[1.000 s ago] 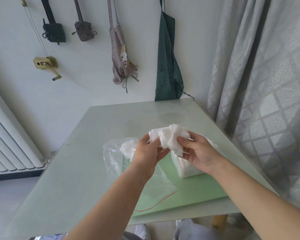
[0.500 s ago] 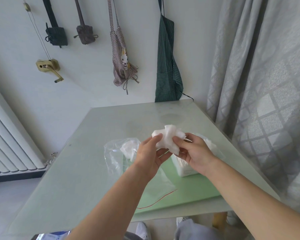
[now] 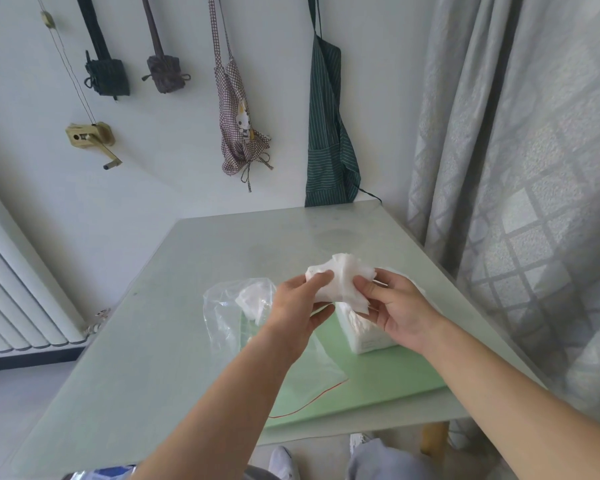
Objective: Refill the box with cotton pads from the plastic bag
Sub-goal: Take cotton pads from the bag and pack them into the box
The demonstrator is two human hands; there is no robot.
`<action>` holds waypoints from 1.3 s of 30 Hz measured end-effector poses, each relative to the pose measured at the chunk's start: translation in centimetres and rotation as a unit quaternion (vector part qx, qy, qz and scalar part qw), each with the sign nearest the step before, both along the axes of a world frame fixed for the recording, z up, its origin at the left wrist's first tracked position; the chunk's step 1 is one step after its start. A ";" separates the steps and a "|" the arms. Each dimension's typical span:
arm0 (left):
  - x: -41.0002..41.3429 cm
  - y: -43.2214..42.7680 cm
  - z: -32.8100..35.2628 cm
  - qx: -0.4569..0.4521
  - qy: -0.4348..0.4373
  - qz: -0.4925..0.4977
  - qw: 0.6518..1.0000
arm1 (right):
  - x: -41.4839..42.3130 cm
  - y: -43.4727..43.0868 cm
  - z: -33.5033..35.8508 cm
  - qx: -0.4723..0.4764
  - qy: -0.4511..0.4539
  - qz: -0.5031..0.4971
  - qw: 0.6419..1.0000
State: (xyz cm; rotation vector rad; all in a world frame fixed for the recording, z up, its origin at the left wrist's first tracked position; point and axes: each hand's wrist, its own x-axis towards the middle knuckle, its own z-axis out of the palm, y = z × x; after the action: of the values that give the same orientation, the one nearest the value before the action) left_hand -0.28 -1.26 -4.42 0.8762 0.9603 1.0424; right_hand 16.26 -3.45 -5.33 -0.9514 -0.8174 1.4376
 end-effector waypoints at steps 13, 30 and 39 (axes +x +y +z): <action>-0.5 0.5 -0.3 -0.039 0.008 0.065 0.997 | 1.0 0.2 0.2 -0.004 -0.045 -0.107 0.993; 1.4 -0.1 0.2 0.105 0.084 -0.072 0.988 | 2.1 -0.5 0.1 0.028 -0.157 -0.044 0.986; 4.4 0.3 0.4 0.153 0.162 -0.074 0.972 | 6.0 -1.2 1.1 0.013 -0.125 0.034 0.992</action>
State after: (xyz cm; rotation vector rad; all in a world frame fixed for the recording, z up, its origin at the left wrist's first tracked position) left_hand 4.09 -0.97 -3.98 1.3850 1.0000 0.9483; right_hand 22.30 -4.62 -4.26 -1.1061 -1.0591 1.3799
